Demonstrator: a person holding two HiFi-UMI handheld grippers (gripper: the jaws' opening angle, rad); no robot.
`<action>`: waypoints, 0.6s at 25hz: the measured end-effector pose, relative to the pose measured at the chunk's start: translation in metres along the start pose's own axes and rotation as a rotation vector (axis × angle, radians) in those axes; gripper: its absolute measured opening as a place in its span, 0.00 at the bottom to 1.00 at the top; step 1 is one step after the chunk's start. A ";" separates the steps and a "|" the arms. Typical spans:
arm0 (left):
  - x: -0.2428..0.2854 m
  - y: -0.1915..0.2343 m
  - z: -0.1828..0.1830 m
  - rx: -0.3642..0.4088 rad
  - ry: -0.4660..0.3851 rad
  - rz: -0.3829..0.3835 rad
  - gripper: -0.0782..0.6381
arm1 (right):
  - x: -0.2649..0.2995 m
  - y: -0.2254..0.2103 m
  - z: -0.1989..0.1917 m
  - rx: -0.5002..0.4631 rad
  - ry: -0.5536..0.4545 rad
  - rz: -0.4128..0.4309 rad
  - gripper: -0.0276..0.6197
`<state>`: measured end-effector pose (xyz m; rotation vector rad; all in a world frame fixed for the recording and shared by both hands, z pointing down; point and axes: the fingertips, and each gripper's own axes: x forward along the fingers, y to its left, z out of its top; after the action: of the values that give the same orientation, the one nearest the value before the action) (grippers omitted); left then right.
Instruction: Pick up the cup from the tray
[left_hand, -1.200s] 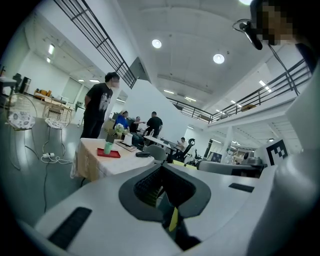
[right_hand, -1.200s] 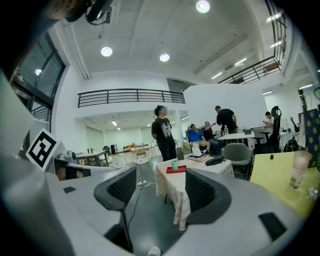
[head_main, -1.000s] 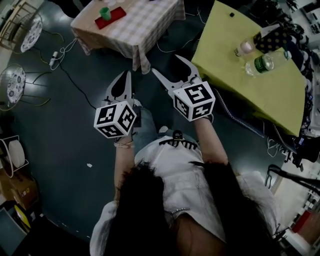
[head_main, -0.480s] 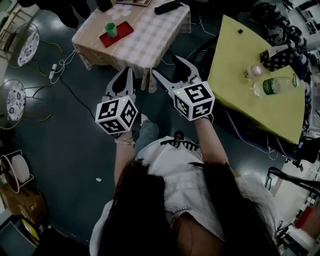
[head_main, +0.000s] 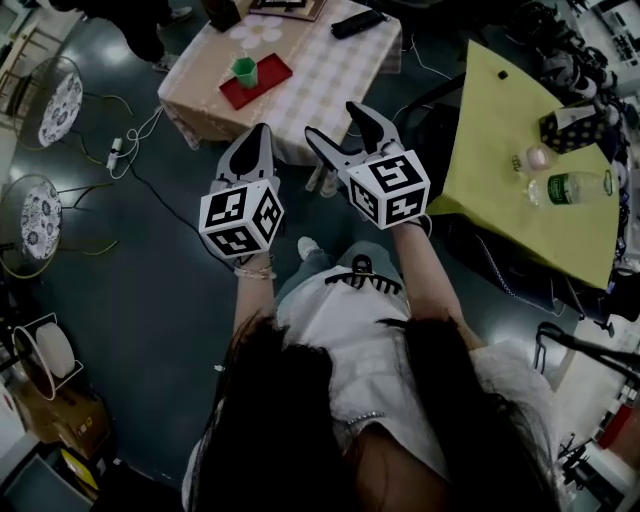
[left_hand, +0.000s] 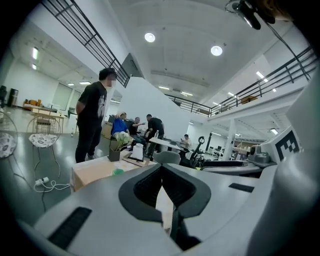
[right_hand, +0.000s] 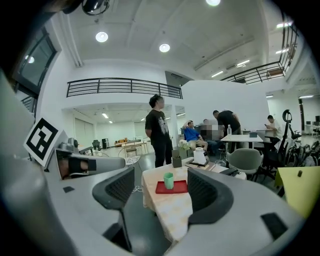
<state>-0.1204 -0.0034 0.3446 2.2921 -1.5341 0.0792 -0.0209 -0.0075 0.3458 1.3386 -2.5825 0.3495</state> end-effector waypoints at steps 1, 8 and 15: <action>0.003 0.006 0.002 -0.001 -0.001 0.004 0.12 | 0.007 0.001 0.002 -0.002 0.003 0.004 0.53; 0.018 0.043 0.013 -0.009 0.005 0.052 0.12 | 0.053 0.005 0.022 0.006 -0.059 0.031 0.57; 0.054 0.080 0.020 -0.011 0.004 0.101 0.12 | 0.119 -0.005 0.031 -0.028 -0.046 0.096 0.60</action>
<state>-0.1739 -0.0843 0.3625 2.2036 -1.6441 0.1027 -0.0865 -0.1118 0.3520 1.2304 -2.6852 0.3012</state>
